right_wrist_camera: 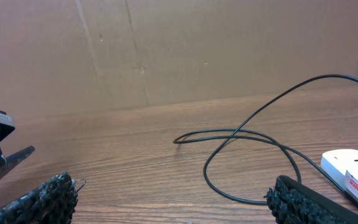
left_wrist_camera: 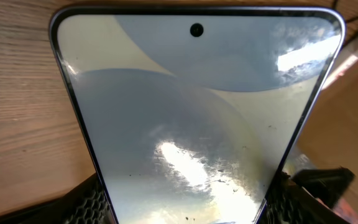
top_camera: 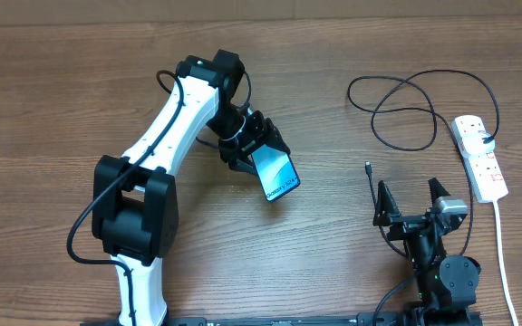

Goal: Plug charger to phone and switch on socket
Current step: 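Lift the phone with the left gripper and tilt it upright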

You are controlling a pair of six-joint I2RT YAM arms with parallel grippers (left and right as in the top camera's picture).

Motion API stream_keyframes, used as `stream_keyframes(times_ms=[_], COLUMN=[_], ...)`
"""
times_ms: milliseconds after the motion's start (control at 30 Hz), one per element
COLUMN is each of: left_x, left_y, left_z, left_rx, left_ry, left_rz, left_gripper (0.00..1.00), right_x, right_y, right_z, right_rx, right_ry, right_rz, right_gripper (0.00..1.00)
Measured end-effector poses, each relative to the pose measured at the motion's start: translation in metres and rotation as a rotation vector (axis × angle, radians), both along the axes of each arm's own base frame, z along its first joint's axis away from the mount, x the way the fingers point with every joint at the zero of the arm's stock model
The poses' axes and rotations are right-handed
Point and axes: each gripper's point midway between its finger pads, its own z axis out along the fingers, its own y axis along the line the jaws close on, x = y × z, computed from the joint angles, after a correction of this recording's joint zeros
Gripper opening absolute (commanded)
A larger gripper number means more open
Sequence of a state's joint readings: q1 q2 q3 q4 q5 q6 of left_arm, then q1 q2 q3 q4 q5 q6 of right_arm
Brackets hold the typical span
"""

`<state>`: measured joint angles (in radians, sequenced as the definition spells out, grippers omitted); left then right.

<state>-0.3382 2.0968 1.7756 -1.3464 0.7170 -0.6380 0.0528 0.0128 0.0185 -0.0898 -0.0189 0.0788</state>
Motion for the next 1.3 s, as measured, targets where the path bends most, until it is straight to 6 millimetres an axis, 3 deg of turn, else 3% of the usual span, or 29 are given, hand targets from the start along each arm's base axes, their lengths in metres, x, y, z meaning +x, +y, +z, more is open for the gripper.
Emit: stream_keyframes(times_ms=[133,300,533,867,1300], left_x=[0.003,0.010,0.021,0.028,0.028], left_y=[0.001,0.006,0.017,0.021,0.020], left_z=[0.005,0.010,0.019,0.032,0.034], left_rx=[-0.040,-0.084,-0.151,-0.248,-0.267], left_ry=[0.014,0.026,0.043,0.051,0.042], left_rz=[0.022,0.060,0.121,0.157,0.146], left_gripper=[0.38,0.37,0.38,0.38,0.38], right_x=[0.000,-0.002,-0.014,-0.046,-0.057], right_y=[0.004,0.016,0.054,0.102,0.112], right_z=[0.000,0.003,0.006,0.006,0.011], right_rx=[0.049,0.284,0.581,0.641,0.712], right_ry=[0.004,0.027,0.125,0.260,0.312], right_rz=[0.025,0.086,0.305,0.625,0.707], right_gripper=[1.00,1.00,1.00,1.00,1.00])
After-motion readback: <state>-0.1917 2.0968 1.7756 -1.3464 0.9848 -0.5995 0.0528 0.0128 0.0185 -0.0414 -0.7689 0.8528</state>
